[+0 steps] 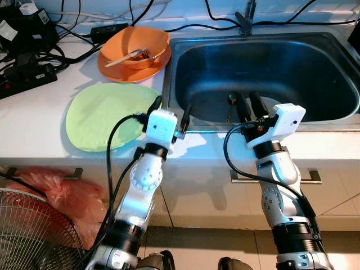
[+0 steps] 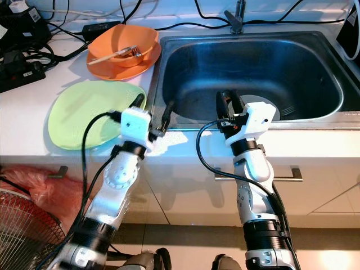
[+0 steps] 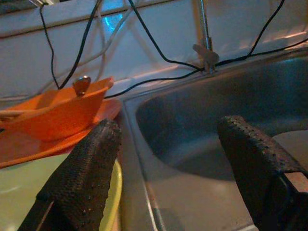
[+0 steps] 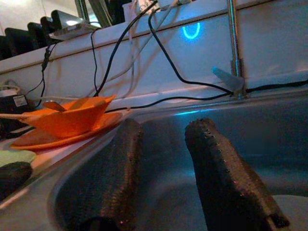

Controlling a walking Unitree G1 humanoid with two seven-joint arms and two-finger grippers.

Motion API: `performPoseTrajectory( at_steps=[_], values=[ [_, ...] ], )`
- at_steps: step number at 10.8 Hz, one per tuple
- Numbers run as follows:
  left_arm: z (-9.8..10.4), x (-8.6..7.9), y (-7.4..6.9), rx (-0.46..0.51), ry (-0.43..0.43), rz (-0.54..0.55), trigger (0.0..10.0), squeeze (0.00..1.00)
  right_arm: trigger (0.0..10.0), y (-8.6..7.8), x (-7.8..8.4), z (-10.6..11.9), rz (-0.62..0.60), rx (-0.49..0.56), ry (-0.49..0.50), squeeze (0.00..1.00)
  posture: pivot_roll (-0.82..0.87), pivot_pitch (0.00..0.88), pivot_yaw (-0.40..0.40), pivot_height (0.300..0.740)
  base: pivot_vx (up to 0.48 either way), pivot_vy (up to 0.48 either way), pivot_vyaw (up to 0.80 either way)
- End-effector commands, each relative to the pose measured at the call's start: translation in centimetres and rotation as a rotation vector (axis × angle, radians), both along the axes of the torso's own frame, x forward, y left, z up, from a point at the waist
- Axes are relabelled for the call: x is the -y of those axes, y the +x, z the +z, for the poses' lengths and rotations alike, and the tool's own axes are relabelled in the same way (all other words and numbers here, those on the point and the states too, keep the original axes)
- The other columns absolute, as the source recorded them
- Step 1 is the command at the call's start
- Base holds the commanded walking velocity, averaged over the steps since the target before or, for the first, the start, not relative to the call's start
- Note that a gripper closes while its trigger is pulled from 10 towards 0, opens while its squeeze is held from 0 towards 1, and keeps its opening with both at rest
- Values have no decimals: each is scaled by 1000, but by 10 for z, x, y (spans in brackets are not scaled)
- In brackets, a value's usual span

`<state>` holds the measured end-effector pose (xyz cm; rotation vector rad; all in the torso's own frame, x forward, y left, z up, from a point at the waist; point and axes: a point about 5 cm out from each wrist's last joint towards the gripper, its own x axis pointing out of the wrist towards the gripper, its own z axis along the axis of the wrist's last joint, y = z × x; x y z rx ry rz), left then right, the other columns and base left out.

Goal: Kitchen organization

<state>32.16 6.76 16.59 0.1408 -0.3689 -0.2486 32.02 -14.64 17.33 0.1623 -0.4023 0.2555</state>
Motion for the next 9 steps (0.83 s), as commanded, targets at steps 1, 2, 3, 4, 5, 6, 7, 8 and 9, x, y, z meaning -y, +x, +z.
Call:
performPoseTrajectory(
  at_steps=[1,2,3,4,5,6,7,8,9],
  values=[
    [-2,0,1,-14,-11,6,10000,0,10000,2,8,-9,-36,-52,-7,0,8,129,87,740,0,0,0],
    [-2,2,0,-14,-14,-4,10000,0,10000,2,8,-9,-40,-51,-7,0,-3,120,89,740,0,0,0],
    [-3,4,-1,-15,-18,-14,10000,0,10000,2,9,-9,-42,-49,-1,0,-5,116,91,740,0,0,0],
    [-3,4,-1,-12,-20,-18,10000,0,10000,2,8,-9,-44,-48,-1,0,-6,113,91,740,0,0,0],
    [-2,4,0,-11,-21,-20,10000,0,10000,2,8,-9,-48,-47,-2,0,-6,113,91,740,0,0,0],
    [-2,5,-1,-11,-23,-23,10000,0,10000,3,9,-9,-50,-47,-2,0,-7,110,91,740,-244,0,0],
    [-2,6,-1,-11,-23,-27,10000,0,10000,3,9,-9,-52,-47,-2,0,-10,109,91,740,-244,0,0],
    [-2,6,-1,-10,-24,-30,10000,0,10000,2,9,-9,-52,-47,-3,0,-10,107,92,740,-247,0,0],
    [-2,6,-1,-9,-25,-31,10000,0,10000,2,9,-9,-53,-46,-2,0,-10,107,92,740,-255,0,0]
  ],
)
